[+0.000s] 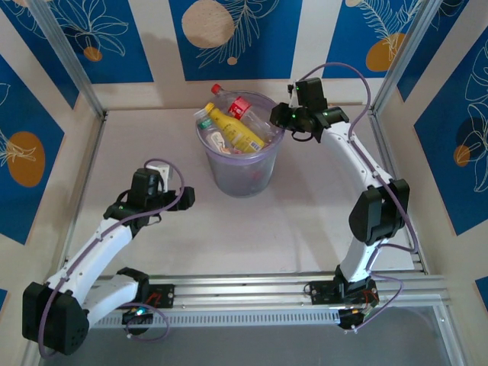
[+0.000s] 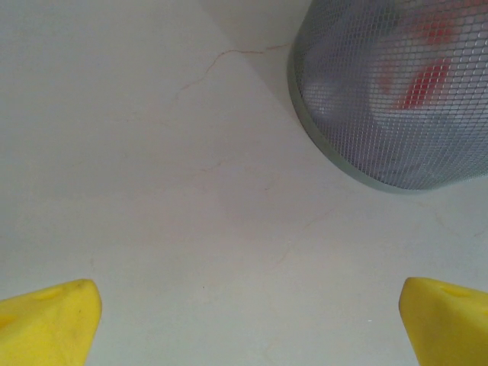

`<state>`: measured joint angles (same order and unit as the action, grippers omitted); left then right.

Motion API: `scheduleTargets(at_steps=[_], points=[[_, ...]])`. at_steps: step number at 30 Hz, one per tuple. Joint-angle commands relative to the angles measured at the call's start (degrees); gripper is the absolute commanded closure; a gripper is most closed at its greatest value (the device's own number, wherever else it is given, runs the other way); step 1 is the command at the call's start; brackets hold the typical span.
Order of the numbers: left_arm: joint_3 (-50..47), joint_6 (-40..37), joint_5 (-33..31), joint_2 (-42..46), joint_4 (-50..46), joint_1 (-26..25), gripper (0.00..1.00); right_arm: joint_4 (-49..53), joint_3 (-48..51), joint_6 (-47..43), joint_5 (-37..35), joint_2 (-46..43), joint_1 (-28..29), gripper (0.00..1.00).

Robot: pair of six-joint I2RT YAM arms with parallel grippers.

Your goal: Put the plastic bottles in the bin

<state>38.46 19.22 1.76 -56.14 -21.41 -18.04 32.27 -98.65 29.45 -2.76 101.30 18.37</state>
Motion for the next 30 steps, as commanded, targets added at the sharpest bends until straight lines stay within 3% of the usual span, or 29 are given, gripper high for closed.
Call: scheduleTargets(at_steps=[1, 4, 7, 13, 18, 24, 30], points=[[-0.7, 0.0, -1.2, -0.7, 2.0, 0.9, 0.00, 3.4, -1.6, -1.0, 1.3, 0.7, 0.9, 0.65], [-0.9, -1.1, -2.0, -1.1, 3.2, 1.2, 0.00, 3.4, -1.1, -2.6, 0.5, -1.3, -0.2, 0.41], [-1.1, -2.8, -4.2, -1.6, 4.6, 1.5, 0.00, 2.5, 1.0, -4.1, -0.4, -4.7, -2.1, 0.02], [-1.9, -7.0, -10.1, -3.0, 8.9, 3.3, 0.00, 0.2, 10.1, -5.9, -0.1, -13.6, -8.7, 0.01], [-3.4, -11.0, -15.7, -5.4, 15.8, 5.5, 0.00, -5.5, 22.5, -8.5, -4.6, -21.3, -14.0, 0.01], [-7.1, -14.7, -20.3, -10.4, 28.8, 9.0, 0.00, -24.0, 42.8, -15.8, -12.5, -26.2, -15.1, 0.01], [-9.5, -16.7, -20.5, -17.9, 40.0, 12.3, 0.00, -39.6, 54.7, -18.1, -12.7, -25.5, -17.6, 0.01]])
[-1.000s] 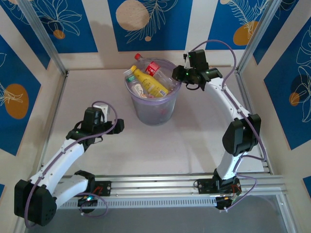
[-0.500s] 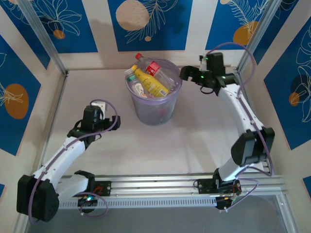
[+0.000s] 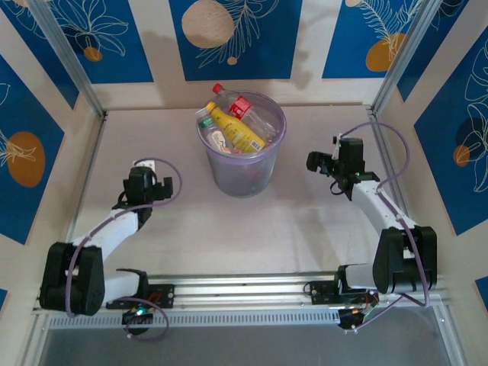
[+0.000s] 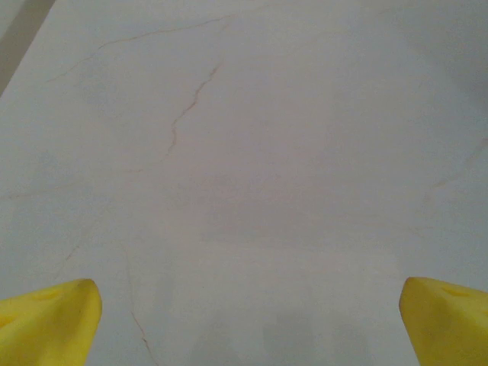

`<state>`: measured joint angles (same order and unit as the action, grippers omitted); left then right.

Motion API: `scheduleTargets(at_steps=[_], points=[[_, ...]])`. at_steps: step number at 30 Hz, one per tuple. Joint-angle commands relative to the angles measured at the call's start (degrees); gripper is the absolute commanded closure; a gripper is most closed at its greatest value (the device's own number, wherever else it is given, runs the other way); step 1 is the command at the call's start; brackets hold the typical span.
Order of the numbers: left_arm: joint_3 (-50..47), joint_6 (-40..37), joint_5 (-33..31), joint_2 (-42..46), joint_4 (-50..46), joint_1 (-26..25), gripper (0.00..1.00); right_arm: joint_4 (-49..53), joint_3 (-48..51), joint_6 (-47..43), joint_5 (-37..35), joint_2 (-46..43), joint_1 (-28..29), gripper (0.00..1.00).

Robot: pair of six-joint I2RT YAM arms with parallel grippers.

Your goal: Put the plastic bottles in the bin

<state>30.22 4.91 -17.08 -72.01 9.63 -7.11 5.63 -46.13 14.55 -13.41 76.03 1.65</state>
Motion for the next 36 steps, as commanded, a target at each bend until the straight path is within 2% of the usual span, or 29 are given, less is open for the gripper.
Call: scheduleTargets(at_steps=[1, 4, 5, 9, 14, 17, 21, 22, 23, 24, 36], points=[[-2.0, -2.7, -1.4, -3.2, 11.6, 1.8, 0.00, -14.8, 3.6, -3.7, -2.1, 0.3, -1.0, 0.01], [-3.8, -3.4, -0.4, -6.9, 19.3, 2.9, 0.00, -20.1, 6.9, -5.5, -2.1, 1.5, -1.2, 0.01], [-3.1, -3.3, -0.1, -7.2, 18.2, 3.0, 0.00, -21.7, 7.9, -5.8, -1.9, 1.8, -1.2, 0.01], [-3.9, -4.9, 1.9, -9.5, 26.0, 3.6, 0.00, -29.2, 12.3, -6.0, -0.9, 3.4, -1.4, 0.01], [-2.2, -4.7, 6.1, -11.1, 25.2, 4.2, 0.00, -38.4, 17.1, -6.8, 1.1, 5.0, -0.9, 0.01], [-6.7, -4.8, 8.3, -14.8, 38.1, 4.0, 0.00, -48.5, 22.0, -7.8, 2.8, 7.4, -0.7, 0.01], [-9.1, -4.9, 8.9, -16.4, 43.5, 3.8, 0.00, -57.0, 24.1, -8.4, 4.0, 12.3, -0.4, 0.01], [-9.9, -5.5, 9.9, -17.9, 47.1, 3.7, 0.00, -53.8, 23.5, -8.5, 4.3, 11.1, -0.6, 0.01], [-10.1, -6.0, 10.1, -18.1, 47.7, 3.6, 0.00, -54.8, 23.7, -8.3, 4.9, 11.2, -0.9, 0.01], [-9.6, -5.8, 10.2, -17.2, 45.0, 3.5, 0.00, -56.6, 24.2, -8.0, 5.2, 11.8, -1.1, 0.01], [-9.6, -6.1, 10.2, -17.6, 45.8, 3.3, 0.00, -54.7, 23.7, -7.5, 4.2, 11.2, -1.3, 0.01]])
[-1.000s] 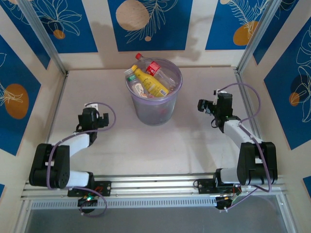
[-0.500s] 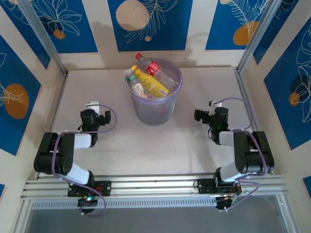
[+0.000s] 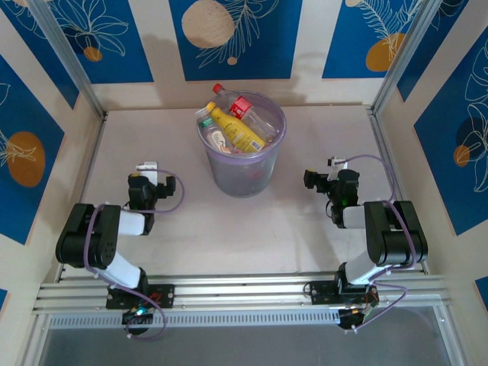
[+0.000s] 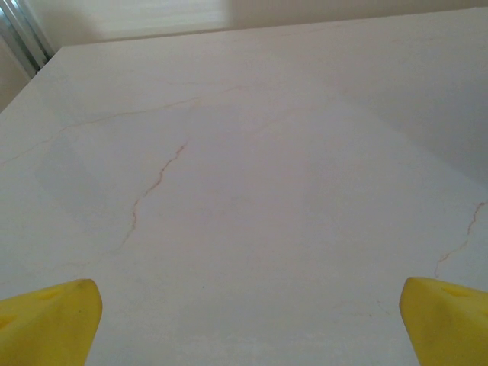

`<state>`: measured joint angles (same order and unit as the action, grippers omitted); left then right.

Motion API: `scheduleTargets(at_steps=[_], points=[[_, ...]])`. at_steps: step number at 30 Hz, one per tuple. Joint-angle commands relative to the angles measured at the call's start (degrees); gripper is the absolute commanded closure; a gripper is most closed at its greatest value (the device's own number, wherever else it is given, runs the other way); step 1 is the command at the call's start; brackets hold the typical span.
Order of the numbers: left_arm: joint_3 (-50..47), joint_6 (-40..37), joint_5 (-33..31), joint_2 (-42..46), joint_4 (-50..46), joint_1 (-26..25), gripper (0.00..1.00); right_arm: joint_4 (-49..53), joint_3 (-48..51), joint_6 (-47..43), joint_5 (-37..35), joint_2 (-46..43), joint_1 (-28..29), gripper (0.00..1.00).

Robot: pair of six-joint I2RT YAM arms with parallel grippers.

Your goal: Put the plastic bottles in the bin

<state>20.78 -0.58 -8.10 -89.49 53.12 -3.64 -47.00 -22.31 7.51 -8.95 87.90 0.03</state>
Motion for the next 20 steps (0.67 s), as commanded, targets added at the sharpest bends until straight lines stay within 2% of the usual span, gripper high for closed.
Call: scheduleTargets(at_steps=[1, 12, 20], points=[[-0.1, -0.7, 1.2, -0.1, 2.1, -0.1, 0.00, -2.1, -0.1, -0.5, -0.5, -0.6, 0.3, 0.01], [-0.2, -0.7, 1.2, -0.2, 2.2, -0.1, 0.00, -1.7, -0.4, -0.5, -0.6, -0.5, 0.4, 0.01], [-0.2, -0.6, 1.2, -0.1, 2.4, -0.1, 0.00, -2.9, 0.4, 0.5, -4.9, -0.6, 1.1, 0.01]])
